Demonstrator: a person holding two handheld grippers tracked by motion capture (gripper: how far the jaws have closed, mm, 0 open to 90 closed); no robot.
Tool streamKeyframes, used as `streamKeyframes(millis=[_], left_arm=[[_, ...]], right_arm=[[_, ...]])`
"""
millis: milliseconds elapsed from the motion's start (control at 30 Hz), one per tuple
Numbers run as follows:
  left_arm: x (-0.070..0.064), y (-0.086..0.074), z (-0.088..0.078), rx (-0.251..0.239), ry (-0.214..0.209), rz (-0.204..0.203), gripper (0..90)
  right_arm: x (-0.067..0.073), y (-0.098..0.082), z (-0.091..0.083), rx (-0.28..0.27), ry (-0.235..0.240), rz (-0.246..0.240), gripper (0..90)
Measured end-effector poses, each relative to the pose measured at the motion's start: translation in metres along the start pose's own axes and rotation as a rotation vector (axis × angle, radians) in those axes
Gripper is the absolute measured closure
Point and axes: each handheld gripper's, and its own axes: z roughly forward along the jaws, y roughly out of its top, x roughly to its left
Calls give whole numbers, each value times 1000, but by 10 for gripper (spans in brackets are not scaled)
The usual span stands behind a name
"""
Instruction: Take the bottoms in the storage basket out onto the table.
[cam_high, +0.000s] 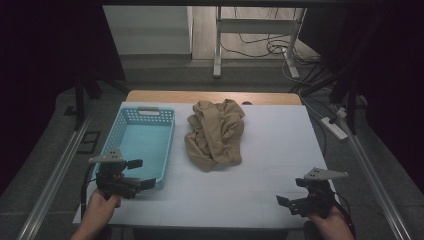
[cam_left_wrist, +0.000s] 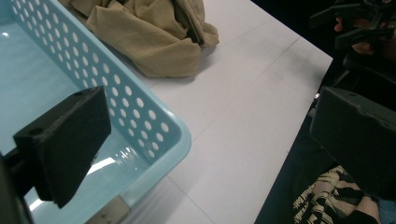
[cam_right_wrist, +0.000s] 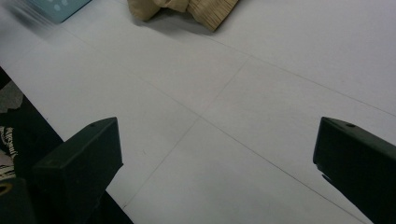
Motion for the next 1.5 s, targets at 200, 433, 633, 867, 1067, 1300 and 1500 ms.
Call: streamKeyframes(millis=[200, 433, 633, 867, 1067, 1300, 1500], left_arm=[[-1, -5, -6, -5, 19, -3, 0], [0, -11, -11, -9, 29, -18, 0], [0, -18, -15, -10, 29, -34, 0], [0, -22, -17, -10, 31, -43, 0], [0, -27, -20, -12, 35, -51, 0], [0, -32, -24, -6, 42, -60, 0], [0, -37, -28, -9, 49, -68, 0]], right_arm=[[0, 0, 0, 1, 0, 0, 12], [0, 0, 0, 2, -1, 0, 12], [0, 0, 0, 3, -1, 1, 12], [0, 0, 0, 3, -2, 0, 12], [0, 0, 0, 3, -1, 0, 13], [0, 0, 0, 7, 0, -1, 12], [0, 0, 0, 8, 0, -3, 12]])
